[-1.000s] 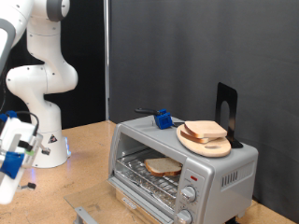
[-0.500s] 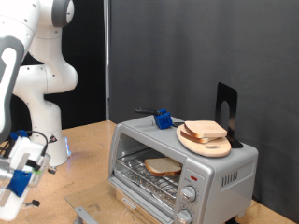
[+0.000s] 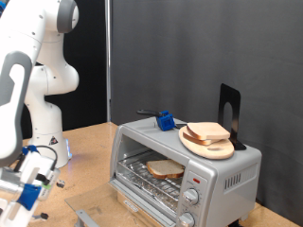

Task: Make a piece of toast with the oven

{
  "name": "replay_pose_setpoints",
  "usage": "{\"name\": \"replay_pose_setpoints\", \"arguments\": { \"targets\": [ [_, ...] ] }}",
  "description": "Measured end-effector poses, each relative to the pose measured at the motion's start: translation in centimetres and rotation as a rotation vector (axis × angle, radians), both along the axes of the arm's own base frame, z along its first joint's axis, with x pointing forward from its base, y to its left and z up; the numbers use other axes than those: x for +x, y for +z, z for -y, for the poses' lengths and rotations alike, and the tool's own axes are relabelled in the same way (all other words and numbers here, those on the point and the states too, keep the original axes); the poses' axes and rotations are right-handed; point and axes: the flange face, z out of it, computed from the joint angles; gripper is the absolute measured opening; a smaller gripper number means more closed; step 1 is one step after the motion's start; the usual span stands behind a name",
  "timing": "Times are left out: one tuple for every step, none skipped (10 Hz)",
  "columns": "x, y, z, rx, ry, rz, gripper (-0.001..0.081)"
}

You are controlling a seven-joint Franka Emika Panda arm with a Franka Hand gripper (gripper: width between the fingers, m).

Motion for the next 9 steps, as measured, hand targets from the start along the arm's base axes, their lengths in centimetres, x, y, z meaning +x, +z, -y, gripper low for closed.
{"name": "replay_pose_setpoints", "arguments": {
  "targets": [
    [-0.1,-0.7,-1.2,0.007,0.009,-0.003,0.0795],
    [-0.1,-1.4,-2.6,0.015,0.018,-0.009,0.0795],
    [-0.3,-1.9,-4.0,0.023,0.036,-0.014,0.0795],
    [-0.6,-2.3,-5.4,0.036,0.057,-0.012,0.0795],
    [-0.8,-2.2,-6.5,0.057,0.081,0.001,0.0795],
    [-1.1,-1.6,-7.4,0.096,0.099,0.025,0.0795],
    [-1.4,-0.5,-7.9,0.137,0.106,0.057,0.0795],
    [-1.7,0.6,-7.8,0.164,0.096,0.081,0.0795],
    [-1.9,1.7,-7.7,0.199,0.086,0.104,0.0795]
  ]
}}
